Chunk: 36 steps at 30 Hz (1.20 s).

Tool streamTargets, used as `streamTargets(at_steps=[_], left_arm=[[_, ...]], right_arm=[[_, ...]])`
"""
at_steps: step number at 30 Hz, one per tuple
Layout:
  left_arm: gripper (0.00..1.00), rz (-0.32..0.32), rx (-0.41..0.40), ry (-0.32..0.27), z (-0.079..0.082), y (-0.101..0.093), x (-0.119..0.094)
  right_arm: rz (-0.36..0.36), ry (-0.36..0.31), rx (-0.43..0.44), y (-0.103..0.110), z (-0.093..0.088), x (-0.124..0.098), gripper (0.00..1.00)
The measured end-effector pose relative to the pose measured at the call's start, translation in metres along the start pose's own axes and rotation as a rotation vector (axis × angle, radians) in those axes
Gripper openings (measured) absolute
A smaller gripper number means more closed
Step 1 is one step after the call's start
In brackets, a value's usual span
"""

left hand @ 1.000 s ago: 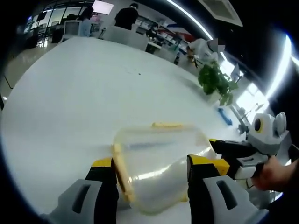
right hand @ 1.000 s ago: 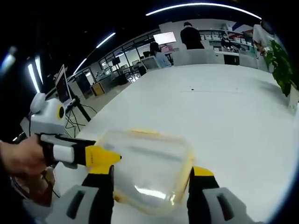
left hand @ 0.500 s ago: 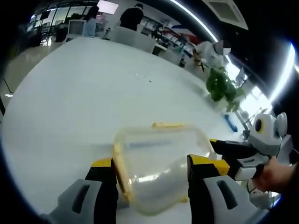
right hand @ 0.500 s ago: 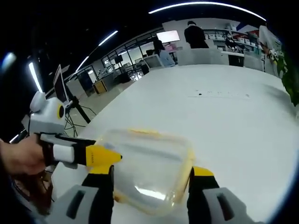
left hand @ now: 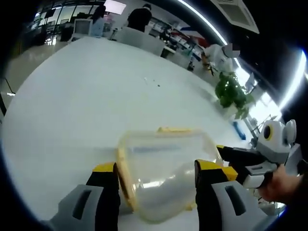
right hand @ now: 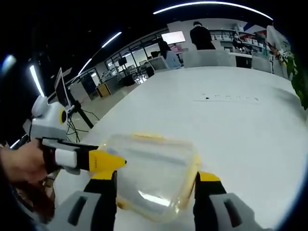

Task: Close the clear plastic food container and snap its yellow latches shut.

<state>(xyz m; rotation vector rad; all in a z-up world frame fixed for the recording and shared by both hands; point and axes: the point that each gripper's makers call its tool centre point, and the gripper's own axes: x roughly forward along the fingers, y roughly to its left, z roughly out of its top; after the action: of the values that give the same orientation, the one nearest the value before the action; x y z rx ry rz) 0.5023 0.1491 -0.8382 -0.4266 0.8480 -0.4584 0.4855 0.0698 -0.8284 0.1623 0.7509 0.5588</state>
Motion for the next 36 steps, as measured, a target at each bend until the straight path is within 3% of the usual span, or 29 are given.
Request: streamTargets(at_steps=[5, 7, 9, 14, 20, 29, 32, 36], left_arm=[[0.64, -0.009, 0.016, -0.008, 0.001, 0.001, 0.000], [0.62, -0.004, 0.029, -0.014, 0.004, 0.002, -0.002], [0.62, 0.011, 0.046, -0.028, 0.009, 0.008, -0.006], [0.84, 0.010, 0.063, -0.034, 0.010, 0.021, -0.015], [0.99, 0.023, 0.083, -0.079, 0.019, 0.027, -0.025], [0.99, 0.019, 0.104, -0.069, 0.013, 0.022, -0.044], [0.99, 0.048, 0.185, -0.076, 0.012, 0.021, -0.057], [0.99, 0.052, 0.211, -0.091, 0.004, 0.009, -0.080]], right_arm=[[0.000, 0.015, -0.009, 0.002, 0.000, 0.000, 0.67], [-0.014, -0.002, -0.001, -0.001, 0.003, -0.002, 0.73], [0.016, -0.045, 0.067, 0.004, 0.010, -0.002, 0.84], [0.029, -0.071, 0.086, 0.002, 0.016, -0.003, 1.00], [0.039, -0.070, 0.076, 0.007, 0.016, -0.005, 1.00], [0.047, -0.065, 0.033, 0.017, 0.020, -0.014, 1.00], [0.066, -0.064, 0.011, 0.028, 0.024, -0.024, 1.00], [0.051, -0.076, -0.032, 0.035, 0.029, -0.045, 1.00]])
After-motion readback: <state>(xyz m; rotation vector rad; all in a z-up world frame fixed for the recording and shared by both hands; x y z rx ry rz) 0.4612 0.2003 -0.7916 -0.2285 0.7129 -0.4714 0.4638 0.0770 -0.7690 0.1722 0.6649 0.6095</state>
